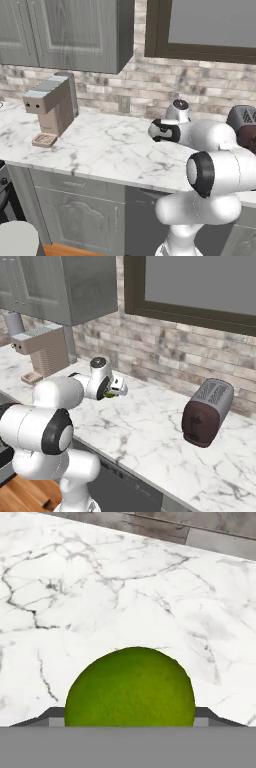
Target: Place the beer on the top shelf of the fridge to keep it out of children's reach, and place the sweet potato and lime on lower shelves for easy access.
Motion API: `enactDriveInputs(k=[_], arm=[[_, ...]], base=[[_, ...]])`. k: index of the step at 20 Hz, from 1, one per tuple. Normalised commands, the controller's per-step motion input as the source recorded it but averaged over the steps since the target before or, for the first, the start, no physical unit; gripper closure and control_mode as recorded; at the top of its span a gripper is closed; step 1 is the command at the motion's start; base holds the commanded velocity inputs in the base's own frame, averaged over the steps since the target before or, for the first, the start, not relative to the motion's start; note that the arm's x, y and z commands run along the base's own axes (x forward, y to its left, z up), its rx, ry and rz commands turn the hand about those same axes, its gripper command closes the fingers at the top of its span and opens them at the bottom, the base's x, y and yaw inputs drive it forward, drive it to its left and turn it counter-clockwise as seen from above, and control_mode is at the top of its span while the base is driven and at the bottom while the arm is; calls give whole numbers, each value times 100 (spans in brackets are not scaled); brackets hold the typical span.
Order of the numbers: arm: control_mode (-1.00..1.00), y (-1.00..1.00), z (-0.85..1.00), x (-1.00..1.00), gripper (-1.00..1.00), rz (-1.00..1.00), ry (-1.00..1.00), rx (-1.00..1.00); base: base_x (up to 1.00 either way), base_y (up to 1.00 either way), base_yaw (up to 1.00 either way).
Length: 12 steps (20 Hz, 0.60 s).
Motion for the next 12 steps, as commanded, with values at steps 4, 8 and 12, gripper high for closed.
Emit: enactDriveInputs(k=[4,8,12], arm=[[-100,3,100,-72,100,14,-14,4],[-100,18,100,-71,100,10,-1,0],[-100,32,100,-51,100,4,0,-1]], base=[[0,0,0],[0,0,0],[0,0,0]])
